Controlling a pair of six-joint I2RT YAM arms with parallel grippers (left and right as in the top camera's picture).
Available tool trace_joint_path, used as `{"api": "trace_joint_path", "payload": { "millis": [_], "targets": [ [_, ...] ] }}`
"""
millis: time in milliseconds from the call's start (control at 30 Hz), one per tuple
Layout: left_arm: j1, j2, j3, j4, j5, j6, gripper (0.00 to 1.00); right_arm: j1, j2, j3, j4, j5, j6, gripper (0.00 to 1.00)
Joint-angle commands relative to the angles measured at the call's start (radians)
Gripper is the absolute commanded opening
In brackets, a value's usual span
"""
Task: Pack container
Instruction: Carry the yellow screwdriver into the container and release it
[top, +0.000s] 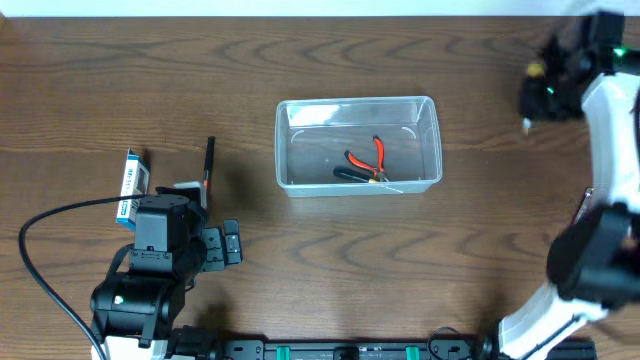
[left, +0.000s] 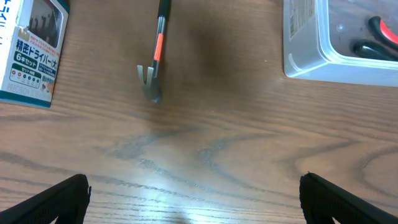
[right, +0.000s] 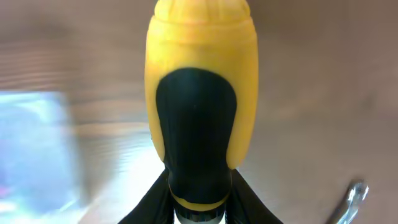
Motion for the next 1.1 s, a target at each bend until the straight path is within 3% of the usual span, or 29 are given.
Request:
{"api": "trace_joint_path", "payload": {
  "millis": [0,167,367,700,900,1067],
  "targets": [
    [0.005,0.000,0.013,-0.002,-0.008,-0.009,0.98,0.159,-0.100,0.010,0.004,-0.112,-0.290,0.01],
    [0.005,0.000,0.013,-0.002,-0.008,-0.009,0.98,0.406,-0.103,0.010,-0.004,-0.123,-0.623,0.01],
    [0.005,0.000,0.013,-0.002,-0.008,-0.009,0.98,0.588,0.009,0.010,-0.003,-0.123,-0.843,0.10],
    [0.005,0.000,0.013,-0.002,-0.008,-0.009,0.98,0.630,0.281,0.010,-0.003,-0.153,-0.843,0.14],
    [0.005,0.000,0.013,-0.002,-0.008,-0.009,0.98,0.630,0.319,0.010,0.002,-0.152,-0.834,0.18],
    [0.005,0.000,0.013,-0.002,-0.008,-0.009,0.98,0.627,0.309,0.010,0.019,-0.145,-0.819,0.29]
  ]
}}
